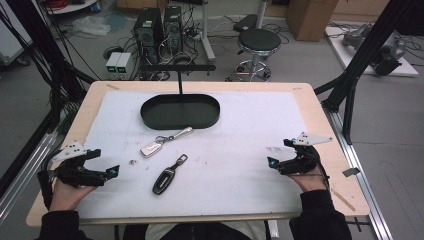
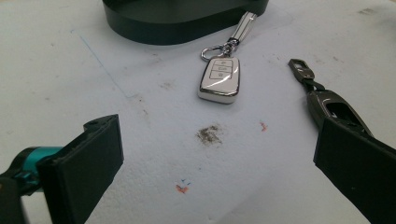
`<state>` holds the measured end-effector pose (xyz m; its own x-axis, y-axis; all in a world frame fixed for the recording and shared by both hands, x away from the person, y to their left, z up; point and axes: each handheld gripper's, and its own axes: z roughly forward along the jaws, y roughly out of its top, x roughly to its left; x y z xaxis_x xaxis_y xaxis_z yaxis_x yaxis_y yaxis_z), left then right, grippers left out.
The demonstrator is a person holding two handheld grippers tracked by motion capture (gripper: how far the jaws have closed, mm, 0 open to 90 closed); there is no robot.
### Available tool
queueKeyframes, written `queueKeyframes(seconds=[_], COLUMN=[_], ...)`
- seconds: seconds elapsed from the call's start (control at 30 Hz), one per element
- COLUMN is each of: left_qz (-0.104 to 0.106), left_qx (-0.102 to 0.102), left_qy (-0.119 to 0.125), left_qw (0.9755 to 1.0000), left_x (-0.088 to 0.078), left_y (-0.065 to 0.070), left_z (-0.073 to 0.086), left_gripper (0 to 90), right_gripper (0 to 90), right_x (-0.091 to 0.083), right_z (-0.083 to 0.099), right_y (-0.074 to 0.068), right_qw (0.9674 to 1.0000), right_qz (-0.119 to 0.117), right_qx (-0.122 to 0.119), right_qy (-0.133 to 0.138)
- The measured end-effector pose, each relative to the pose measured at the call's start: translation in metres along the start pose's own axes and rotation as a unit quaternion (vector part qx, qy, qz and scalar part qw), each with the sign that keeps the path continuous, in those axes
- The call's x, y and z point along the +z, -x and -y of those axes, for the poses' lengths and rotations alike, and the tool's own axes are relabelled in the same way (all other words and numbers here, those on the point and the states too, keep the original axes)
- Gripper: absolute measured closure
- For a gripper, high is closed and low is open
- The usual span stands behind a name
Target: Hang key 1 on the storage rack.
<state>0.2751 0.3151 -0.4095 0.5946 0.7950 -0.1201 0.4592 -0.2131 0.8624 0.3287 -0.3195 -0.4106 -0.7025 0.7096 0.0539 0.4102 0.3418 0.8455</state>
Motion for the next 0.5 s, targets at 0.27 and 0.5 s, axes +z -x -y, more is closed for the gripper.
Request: queueKeyframes(seconds=[0.27, 0.5], left_qz=[0.005, 0.004], left_qx=[0.002, 0.001], left_qy=[-0.001, -0.003], left_qw=[1.0, 1.0], left_x=[0.0015, 0.0023], left_y=[0.0007, 0.0007], left_z=[-0.0009, -0.0008], left_gripper=[1.9, 1.9], right_gripper=[1.2, 1.2], right_x=[-0.0007, 0.0016], right_z=[-0.0005, -0.0002], right_y=[-0.0024, -0.0031], right_qw=[1.0, 0.9999], right_qz=[0.003, 0.007], right_qx=[-0.002, -0.003], right_qy=[-0.006, -0.012])
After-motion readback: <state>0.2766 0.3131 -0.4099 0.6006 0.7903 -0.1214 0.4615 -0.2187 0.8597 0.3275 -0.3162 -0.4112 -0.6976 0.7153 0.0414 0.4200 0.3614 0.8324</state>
